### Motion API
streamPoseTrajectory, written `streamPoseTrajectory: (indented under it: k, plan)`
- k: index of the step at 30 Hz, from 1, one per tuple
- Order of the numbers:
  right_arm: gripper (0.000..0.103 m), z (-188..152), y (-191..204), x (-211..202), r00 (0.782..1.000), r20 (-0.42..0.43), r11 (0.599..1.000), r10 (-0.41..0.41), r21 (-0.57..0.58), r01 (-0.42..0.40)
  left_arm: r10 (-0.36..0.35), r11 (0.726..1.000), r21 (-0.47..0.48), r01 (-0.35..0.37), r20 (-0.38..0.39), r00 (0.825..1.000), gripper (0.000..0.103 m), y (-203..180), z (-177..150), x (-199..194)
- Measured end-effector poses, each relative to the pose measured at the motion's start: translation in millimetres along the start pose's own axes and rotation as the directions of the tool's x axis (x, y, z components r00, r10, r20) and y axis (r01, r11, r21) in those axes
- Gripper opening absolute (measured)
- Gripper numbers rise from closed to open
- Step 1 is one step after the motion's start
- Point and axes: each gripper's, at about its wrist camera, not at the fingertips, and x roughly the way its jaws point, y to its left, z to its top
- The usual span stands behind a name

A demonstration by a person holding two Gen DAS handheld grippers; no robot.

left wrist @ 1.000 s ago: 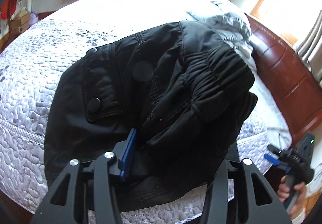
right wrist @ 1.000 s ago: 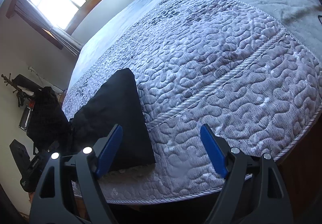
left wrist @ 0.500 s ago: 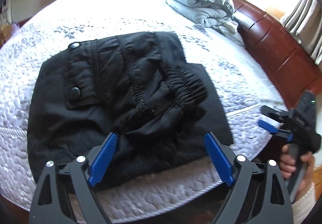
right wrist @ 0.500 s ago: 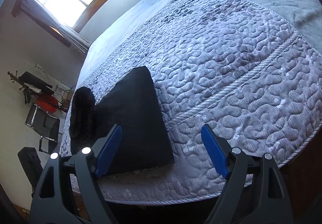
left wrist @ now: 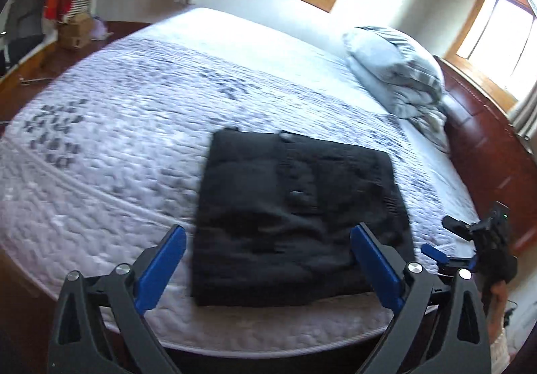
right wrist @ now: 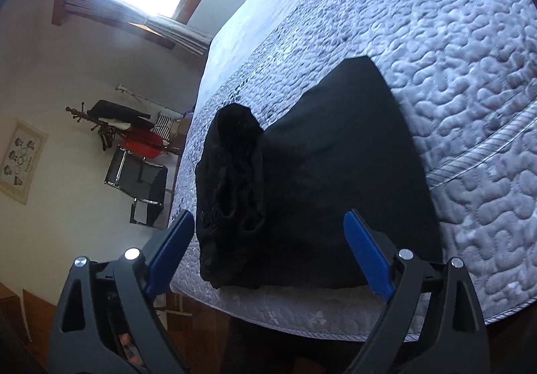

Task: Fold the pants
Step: 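Lower the black pants bundle onto the bed and open the left tool, then grasp the loose pants edge with the right tool and lift it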

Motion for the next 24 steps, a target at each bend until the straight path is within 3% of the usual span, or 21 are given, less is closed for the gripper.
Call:
streamPoseTrajectory:
  k: [7, 21, 22, 23, 24]
  plan:
    - [0.091, -2.2, 10.9, 52.5, 0.993, -0.108, 0.999, -0.05, -0.027, 0.047, 0.106, 0.991, -0.084, -0.107, -0.016, 0.994, 0.099, 45.9, -8.7, -2.7]
    - [0.092, 7.7, 46.1, 104.1, 0.987, -0.156, 0.998, -0.029, -0.055, 0.021, 0.156, 0.977, -0.138, -0.166, -0.076, 0.985, 0.099, 83.4, -24.8, -5.8]
    - [0.088, 6.5, 47.1, 106.3, 0.987, -0.157, 0.998, -0.026, -0.058, 0.018, 0.158, 0.976, -0.141, -0.168, -0.079, 0.984, 0.099, 84.8, -25.1, -6.3]
    - [0.076, 5.2, 48.1, 108.0, 0.986, -0.164, 0.998, -0.017, -0.059, 0.008, 0.161, 0.974, -0.148, -0.172, -0.083, 0.983, 0.099, 87.1, -25.3, -6.6]
    - [0.071, 4.4, 49.7, 111.4, 0.984, -0.177, 0.998, -0.01, -0.058, -0.001, 0.163, 0.973, -0.151, -0.174, -0.086, 0.983, 0.099, 88.2, -25.6, -6.4]
